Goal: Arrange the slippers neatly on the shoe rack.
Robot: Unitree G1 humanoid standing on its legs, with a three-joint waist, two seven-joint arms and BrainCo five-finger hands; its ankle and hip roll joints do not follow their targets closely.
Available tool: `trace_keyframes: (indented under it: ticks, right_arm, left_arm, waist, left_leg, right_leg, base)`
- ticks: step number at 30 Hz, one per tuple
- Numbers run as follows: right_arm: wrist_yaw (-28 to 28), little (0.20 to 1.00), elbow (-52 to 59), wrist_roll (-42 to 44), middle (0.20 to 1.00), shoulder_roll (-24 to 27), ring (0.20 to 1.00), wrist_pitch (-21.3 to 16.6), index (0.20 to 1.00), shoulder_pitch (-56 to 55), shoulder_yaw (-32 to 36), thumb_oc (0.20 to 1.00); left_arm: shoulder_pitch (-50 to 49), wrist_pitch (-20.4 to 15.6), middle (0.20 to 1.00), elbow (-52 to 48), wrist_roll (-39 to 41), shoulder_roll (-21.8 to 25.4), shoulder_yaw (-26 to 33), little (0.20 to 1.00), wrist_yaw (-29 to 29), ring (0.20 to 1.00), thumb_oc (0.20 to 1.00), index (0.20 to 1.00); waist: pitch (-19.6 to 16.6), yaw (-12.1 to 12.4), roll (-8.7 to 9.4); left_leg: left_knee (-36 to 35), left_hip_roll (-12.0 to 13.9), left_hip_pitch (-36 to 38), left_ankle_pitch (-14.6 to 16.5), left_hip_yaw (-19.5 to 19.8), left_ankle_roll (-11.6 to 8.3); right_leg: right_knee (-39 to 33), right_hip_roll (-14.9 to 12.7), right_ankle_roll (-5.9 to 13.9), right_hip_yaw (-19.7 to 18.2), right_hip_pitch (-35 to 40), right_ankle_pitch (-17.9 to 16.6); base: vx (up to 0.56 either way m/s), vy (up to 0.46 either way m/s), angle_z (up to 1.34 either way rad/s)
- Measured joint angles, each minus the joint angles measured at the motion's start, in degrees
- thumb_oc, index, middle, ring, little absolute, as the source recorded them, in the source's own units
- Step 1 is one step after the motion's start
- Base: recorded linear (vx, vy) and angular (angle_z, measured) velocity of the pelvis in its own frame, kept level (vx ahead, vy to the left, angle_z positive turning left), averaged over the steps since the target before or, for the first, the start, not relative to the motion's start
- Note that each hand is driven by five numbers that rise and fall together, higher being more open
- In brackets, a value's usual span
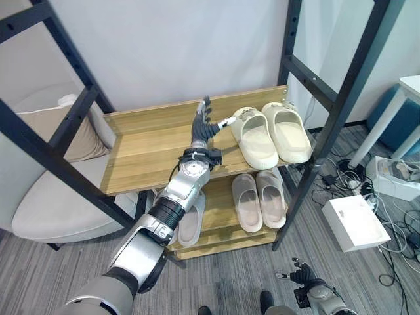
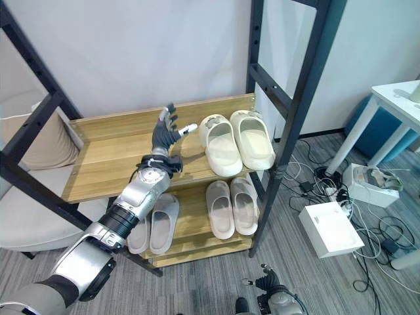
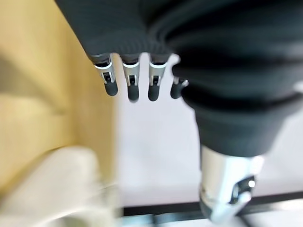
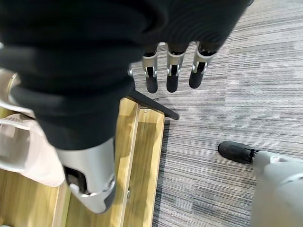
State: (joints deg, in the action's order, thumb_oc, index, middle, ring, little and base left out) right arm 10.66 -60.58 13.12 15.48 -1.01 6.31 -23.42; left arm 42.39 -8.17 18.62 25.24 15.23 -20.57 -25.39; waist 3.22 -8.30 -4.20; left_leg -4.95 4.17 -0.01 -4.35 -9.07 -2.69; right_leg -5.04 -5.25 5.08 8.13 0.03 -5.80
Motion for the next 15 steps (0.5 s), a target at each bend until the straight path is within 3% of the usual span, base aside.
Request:
trace_keyframes:
  ticks: [5,9,15]
  right_arm:
    - [-1.0,1.0,-1.5,0.6,1.0,-0.5,1.0,-0.2,1.0,-0.1,2.2,1.0]
    - [-2.1,1.0,-3.6,0.6,1.0,-1.1,1.0,-0.1,1.0,-0.2,4.2,1.0]
    - [-3.7,1.0,-4.3,0.5,1.0,-1.9,1.0,-0.1,1.0,-0.4,4.4,1.0]
  left_arm:
    - [-4.0,-4.7,1.0,-17.5,1.6,1.7,3.5,1.0,3.6,1.0,1.0,1.0]
    - [-7.1,-8.2,1.0,-32.3,7.4,1.6,4.4,1.0,11.6,1.0,1.0,1.0]
    - [-12.0,-7.8,1.0,-43.4,16.1,1.8,1.8,1.0,22.9,1.0,1.0,1.0]
  waist:
    - [-0.3,1.5,1.02]
    - [-0.5,2.4,1.76]
    - [-1.3,3.4,2.33]
  left_leg:
    - [0.1,0.0,0.1,0.0,0.6,0.0]
    - [0.3,0.0,0.2,0.0,0.9,-0.01]
    - [0.3,-0.1,0.2,-0.2,1.8,-0.05]
  right_leg:
    - [0.0,0.0,0.2,0.3,0.5,0.3]
    - [0.0,-0.1,0.09,1.0,0.8,0.3]
    - [0.0,0.0,0.07,1.4,1.1,0.3]
  base:
    - [0.01,0.013,0.07]
    - [0.0,0.009,0.06]
    - [-0.01,0.001,0.03]
